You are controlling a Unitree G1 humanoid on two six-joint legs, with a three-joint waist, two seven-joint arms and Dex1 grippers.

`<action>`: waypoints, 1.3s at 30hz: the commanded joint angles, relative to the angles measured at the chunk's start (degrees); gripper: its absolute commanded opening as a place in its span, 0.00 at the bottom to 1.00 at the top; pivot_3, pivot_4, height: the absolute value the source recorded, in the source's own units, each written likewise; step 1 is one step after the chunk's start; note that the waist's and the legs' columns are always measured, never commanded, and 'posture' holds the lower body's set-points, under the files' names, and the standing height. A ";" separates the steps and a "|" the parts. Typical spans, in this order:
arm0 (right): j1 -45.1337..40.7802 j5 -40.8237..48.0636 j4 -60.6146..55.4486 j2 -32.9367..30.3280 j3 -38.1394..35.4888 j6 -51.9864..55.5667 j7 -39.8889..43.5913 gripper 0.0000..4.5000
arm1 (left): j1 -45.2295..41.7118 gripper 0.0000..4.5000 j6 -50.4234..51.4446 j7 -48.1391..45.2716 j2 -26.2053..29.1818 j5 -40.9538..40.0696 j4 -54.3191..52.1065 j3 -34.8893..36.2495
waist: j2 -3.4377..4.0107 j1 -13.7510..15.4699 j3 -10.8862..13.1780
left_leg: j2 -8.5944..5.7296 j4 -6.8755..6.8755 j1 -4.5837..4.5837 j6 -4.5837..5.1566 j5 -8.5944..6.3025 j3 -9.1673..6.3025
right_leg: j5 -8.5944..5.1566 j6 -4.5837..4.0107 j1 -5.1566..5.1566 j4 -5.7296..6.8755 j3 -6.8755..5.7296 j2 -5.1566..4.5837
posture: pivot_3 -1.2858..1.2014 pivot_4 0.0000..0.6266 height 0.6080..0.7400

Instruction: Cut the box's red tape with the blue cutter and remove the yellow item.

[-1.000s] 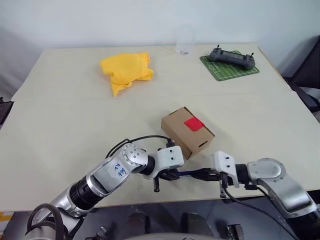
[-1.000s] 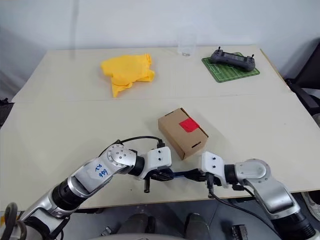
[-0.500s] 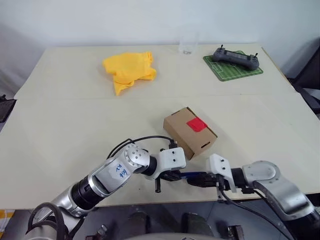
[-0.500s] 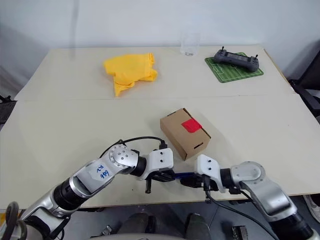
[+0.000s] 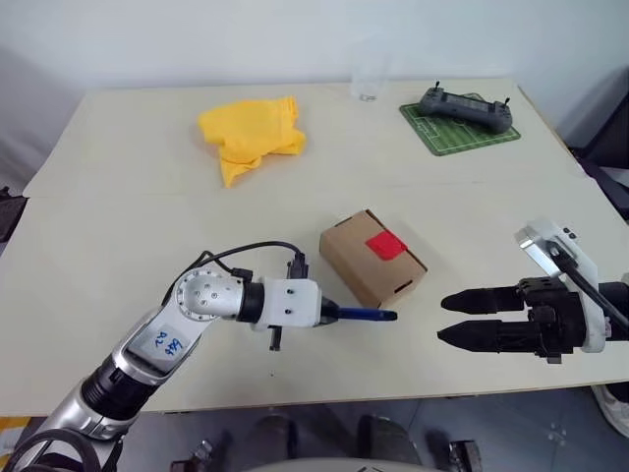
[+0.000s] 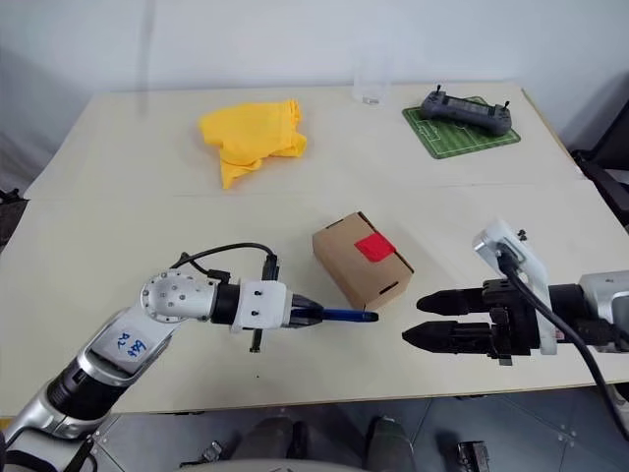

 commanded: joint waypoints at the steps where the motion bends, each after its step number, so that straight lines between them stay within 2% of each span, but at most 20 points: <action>1: -4.83 6.49 2.09 -2.60 5.74 -2.22 -1.40 1.00 | -1.93 0.09 -0.96 -1.68 -1.75 -0.35 -2.32 -0.64 | -0.12 -0.04 0.07 | 0.00 0.00 -0.02 0.03 -0.02 0.02 | 0.01 0.02 -0.02 -0.01 -0.07 0.00 | 0.52 0.24 1.00; 3: -9.33 6.49 3.93 -0.38 10.02 -2.49 -2.69 1.00 | -2.66 0.09 -0.24 -1.69 -3.07 0.02 -2.30 -1.17 | -0.18 -0.06 0.11 | 0.00 0.03 -0.08 0.07 -0.04 0.02 | 0.08 0.15 -0.01 -0.05 -0.29 -0.02 | 0.52 0.24 1.00; 7: -19.04 6.49 7.64 10.14 19.75 -2.98 -15.00 1.00 | -4.94 0.09 0.93 -1.01 -7.43 0.64 -1.66 -2.97 | -0.40 -0.13 0.26 | 0.03 0.15 -0.23 0.08 -0.04 -0.05 | 0.13 0.19 -0.01 -0.13 -0.60 -0.03 | 0.52 0.24 1.00; 14: -22.69 6.49 8.52 19.25 23.43 -1.94 -23.63 1.00 | -7.11 0.09 2.18 -0.64 -10.77 2.67 -0.13 -4.29 | -0.38 0.25 0.26 | 0.01 0.86 -1.34 0.05 -0.03 -0.19 | 0.14 0.20 -0.85 0.47 -0.95 -0.01 | 0.52 0.24 1.00; 19: -21.45 6.49 8.92 20.25 23.01 -0.99 -25.54 1.00 | -7.32 0.09 2.45 -1.02 -10.74 3.46 0.14 -3.90 | -0.38 0.87 0.27 | 0.01 0.97 -1.48 0.05 -0.02 -0.13 | 0.15 0.21 -0.85 0.47 -1.07 -0.01 | 0.52 0.24 1.00; 27: -16.70 6.49 8.81 17.22 20.93 0.49 -23.72 1.00 | -7.62 0.09 1.81 -1.00 -10.55 3.77 0.89 -3.10 | -0.38 1.44 0.26 | 0.01 0.99 -1.48 0.06 -0.02 -0.13 | 0.15 0.21 -0.83 0.49 -1.09 0.01 | 0.52 0.24 1.00; 39: -14.47 6.49 7.58 18.74 20.04 -0.66 -23.11 1.00 | -7.74 0.09 1.83 -1.54 -10.73 2.57 0.54 -1.22 | -0.38 1.38 0.26 | 0.00 1.05 -1.44 0.04 0.00 -0.14 | 0.16 0.19 -0.81 0.60 -1.09 0.00 | 0.52 0.24 1.00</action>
